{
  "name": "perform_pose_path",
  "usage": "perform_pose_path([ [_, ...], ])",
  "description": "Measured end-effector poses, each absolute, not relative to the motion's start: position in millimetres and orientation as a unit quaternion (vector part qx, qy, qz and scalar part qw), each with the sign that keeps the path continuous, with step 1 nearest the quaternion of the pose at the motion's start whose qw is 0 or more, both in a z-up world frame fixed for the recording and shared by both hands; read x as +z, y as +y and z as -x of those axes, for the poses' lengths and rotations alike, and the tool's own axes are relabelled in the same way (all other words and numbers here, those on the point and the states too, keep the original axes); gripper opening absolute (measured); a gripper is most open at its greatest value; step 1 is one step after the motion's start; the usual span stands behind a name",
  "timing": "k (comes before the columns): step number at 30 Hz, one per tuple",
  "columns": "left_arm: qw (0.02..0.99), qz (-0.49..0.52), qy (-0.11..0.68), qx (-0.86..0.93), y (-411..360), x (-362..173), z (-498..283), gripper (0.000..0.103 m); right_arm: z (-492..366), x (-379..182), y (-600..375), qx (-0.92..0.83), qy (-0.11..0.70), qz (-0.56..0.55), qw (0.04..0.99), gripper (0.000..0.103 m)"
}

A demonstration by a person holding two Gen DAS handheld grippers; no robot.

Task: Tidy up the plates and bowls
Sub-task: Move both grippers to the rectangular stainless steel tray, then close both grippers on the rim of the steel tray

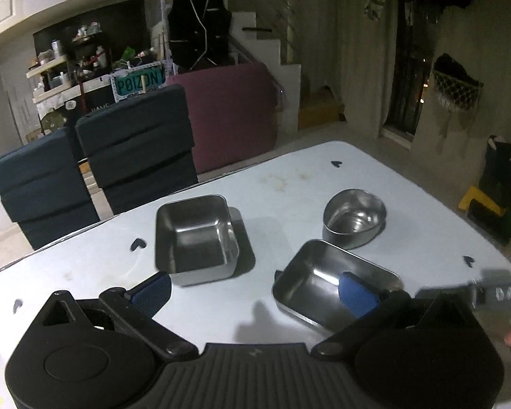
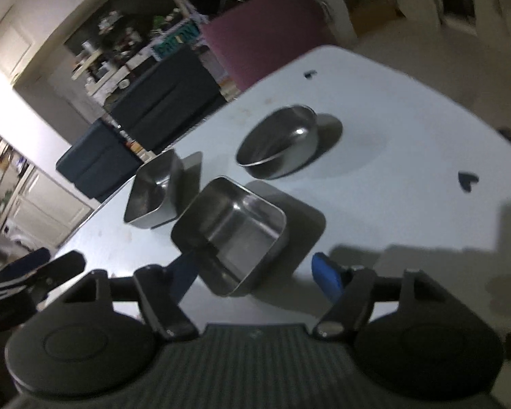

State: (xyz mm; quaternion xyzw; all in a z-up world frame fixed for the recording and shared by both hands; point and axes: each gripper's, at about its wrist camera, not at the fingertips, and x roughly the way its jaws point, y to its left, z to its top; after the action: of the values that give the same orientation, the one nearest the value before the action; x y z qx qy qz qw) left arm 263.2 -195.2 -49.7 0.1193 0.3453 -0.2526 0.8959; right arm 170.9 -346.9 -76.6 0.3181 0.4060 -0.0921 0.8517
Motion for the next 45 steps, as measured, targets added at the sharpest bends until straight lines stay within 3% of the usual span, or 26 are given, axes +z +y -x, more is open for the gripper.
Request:
perform_pose_path([
  [15, 0.877, -0.178, 0.373, -0.247, -254, -119, -307, 0.089, -219, -138, -345, -0.126, 0.475, -0.332, 0.805, 0.075],
  [26, 0.875, -0.150, 0.402, -0.222, -228, -126, -305, 0.074, -221, -143, -361, -0.146, 0.479, -0.295, 0.814, 0.070],
  [31, 0.863, -0.111, 0.431, -0.239, -214, -122, -296, 0.067, -222, -145, -367, -0.139, 0.475, -0.293, 0.818, 0.046],
  [37, 0.840, -0.065, 0.467, -0.268, -205, -124, -281, 0.023, -227, -139, -359, -0.108, 0.467, -0.266, 0.836, 0.013],
  [39, 0.832, -0.052, 0.482, -0.272, -203, -123, -276, 0.009, -228, -138, -356, -0.095, 0.470, -0.257, 0.839, 0.007],
  [45, 0.834, -0.047, 0.482, -0.265, -185, -108, -256, 0.010, -225, -135, -351, -0.069, 0.484, -0.249, 0.836, 0.007],
])
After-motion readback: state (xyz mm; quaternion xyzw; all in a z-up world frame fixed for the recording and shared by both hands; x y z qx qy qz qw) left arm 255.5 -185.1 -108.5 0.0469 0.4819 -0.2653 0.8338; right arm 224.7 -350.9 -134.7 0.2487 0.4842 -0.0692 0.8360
